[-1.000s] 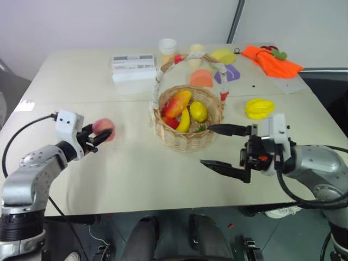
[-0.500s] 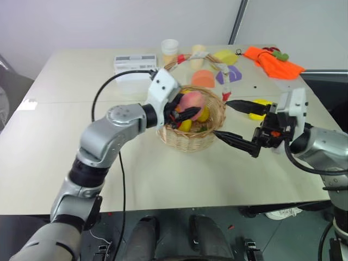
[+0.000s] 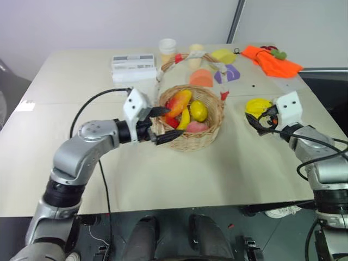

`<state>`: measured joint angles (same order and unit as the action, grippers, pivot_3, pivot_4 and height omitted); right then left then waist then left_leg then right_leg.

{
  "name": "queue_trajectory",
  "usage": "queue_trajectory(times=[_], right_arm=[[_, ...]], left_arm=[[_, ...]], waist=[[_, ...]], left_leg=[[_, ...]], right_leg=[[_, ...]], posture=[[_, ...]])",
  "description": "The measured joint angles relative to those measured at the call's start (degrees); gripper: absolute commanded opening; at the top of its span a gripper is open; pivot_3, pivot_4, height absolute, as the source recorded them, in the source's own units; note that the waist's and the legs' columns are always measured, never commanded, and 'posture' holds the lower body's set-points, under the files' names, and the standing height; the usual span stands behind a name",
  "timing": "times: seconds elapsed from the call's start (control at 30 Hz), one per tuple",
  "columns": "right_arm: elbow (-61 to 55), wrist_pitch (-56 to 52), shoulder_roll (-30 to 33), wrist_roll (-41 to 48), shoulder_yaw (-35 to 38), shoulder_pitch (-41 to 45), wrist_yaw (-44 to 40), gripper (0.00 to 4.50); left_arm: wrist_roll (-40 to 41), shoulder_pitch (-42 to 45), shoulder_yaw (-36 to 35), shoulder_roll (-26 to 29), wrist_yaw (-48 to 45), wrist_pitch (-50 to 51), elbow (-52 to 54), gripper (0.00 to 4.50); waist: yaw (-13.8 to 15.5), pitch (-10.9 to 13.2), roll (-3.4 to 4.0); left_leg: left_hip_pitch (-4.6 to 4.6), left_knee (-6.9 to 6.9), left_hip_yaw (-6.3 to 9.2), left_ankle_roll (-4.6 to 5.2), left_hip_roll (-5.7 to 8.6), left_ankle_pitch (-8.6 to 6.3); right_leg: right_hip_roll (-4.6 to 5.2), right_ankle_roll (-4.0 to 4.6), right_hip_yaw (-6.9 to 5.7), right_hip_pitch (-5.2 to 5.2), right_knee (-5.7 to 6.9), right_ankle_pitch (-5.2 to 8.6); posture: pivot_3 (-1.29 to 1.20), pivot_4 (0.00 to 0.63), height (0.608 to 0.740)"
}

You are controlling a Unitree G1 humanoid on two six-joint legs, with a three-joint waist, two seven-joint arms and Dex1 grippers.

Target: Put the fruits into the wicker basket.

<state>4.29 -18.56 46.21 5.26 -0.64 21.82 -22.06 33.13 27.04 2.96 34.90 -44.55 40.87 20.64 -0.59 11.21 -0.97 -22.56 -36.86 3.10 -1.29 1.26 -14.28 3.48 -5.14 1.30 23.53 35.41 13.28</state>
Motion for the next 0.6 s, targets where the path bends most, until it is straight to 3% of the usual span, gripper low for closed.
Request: queue_trajectory(times=[0.1, 0.33, 0.43, 0.6], right_arm=[[10.38, 10.15, 2.31, -10.31, -5.94, 3.04, 0.25, 4.50], [33.75, 26.61, 1.45, -22.16, -11.42, 13.32, 6.15, 4.50], [39.98, 31.32, 0.29, -25.17, -12.43, 16.25, 8.83, 3.55], [45.23, 36.48, -0.12, -28.72, -13.72, 17.62, 11.07, 0.99]], left_arm=[[-0.09, -2.79, -1.30, 1.53, -0.40, -0.01, 0.34, 4.47], [3.20, -3.83, -2.25, -1.75, 1.06, 0.18, 5.18, 4.47], [5.24, -3.80, -2.41, -2.88, 1.11, 0.17, 6.11, 4.50], [5.80, -3.80, -2.41, -2.68, 1.03, 0.05, 6.83, 4.50]], waist=[[-0.18, 0.00, -0.01], [-0.28, 0.01, -0.02], [-0.44, 0.01, -0.02], [-0.45, 0.01, -0.01]], left_leg=[[0.00, -0.08, -0.06, 0.00, 0.02, 0.00], [0.02, -0.11, -0.07, 0.00, 0.02, 0.00], [0.04, -0.10, -0.07, -0.01, 0.03, 0.00], [0.06, -0.10, -0.05, -0.01, 0.05, 0.01]], right_leg=[[0.04, 0.00, 0.01, -0.04, -0.03, 0.00], [0.07, -0.02, 0.04, -0.07, -0.01, -0.02], [0.04, -0.02, 0.05, -0.06, 0.01, -0.02], [0.02, -0.02, 0.05, -0.07, 0.05, -0.03]], posture=[[0.00, 0.150, 0.740], [0.00, 0.150, 0.740], [0.00, 0.150, 0.740], [0.00, 0.150, 0.740]])
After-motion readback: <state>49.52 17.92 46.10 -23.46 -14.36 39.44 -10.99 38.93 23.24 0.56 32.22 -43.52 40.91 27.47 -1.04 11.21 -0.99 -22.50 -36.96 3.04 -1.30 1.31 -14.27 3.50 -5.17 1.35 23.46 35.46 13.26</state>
